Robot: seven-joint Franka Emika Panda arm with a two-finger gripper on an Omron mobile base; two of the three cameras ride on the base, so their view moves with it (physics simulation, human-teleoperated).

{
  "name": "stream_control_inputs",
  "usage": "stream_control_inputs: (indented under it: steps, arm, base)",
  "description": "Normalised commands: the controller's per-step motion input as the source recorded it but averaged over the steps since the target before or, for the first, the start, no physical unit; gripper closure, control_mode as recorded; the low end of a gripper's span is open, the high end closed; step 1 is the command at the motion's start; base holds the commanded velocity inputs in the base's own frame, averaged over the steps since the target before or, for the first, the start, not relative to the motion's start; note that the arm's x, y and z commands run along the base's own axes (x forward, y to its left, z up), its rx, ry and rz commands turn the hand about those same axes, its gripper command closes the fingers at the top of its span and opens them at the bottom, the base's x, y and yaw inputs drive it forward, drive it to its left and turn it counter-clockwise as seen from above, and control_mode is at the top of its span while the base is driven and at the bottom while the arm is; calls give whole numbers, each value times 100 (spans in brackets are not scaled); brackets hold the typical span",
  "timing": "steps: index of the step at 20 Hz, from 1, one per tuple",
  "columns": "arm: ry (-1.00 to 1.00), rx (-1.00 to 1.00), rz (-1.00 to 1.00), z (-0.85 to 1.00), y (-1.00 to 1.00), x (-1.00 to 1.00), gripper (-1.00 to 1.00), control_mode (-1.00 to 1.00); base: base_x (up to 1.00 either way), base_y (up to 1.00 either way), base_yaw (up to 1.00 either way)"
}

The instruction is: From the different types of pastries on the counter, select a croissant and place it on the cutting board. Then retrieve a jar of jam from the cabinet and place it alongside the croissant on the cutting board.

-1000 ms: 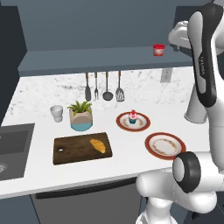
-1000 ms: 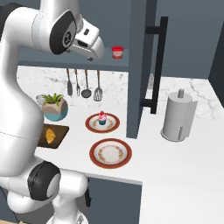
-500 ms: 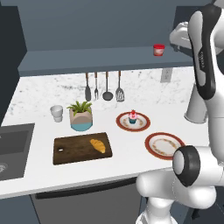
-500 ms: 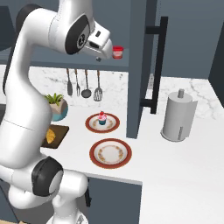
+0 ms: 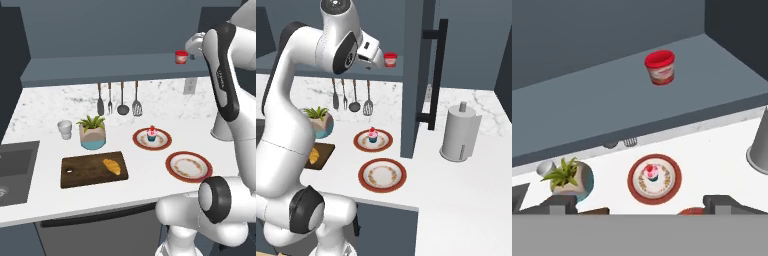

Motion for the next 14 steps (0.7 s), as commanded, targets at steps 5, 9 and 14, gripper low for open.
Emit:
stream_control_inputs:
  steps: [5, 9, 14]
  arm:
    - [-1, 0, 0, 3, -6, 50, -100, -100]
    - [1, -8, 0, 0, -6, 62, -100, -100]
    - [1, -8, 0, 0, -18, 58, -100, -100]
  base:
    - [0, 0, 0]
    - [0, 0, 0]
    - [0, 0, 0]
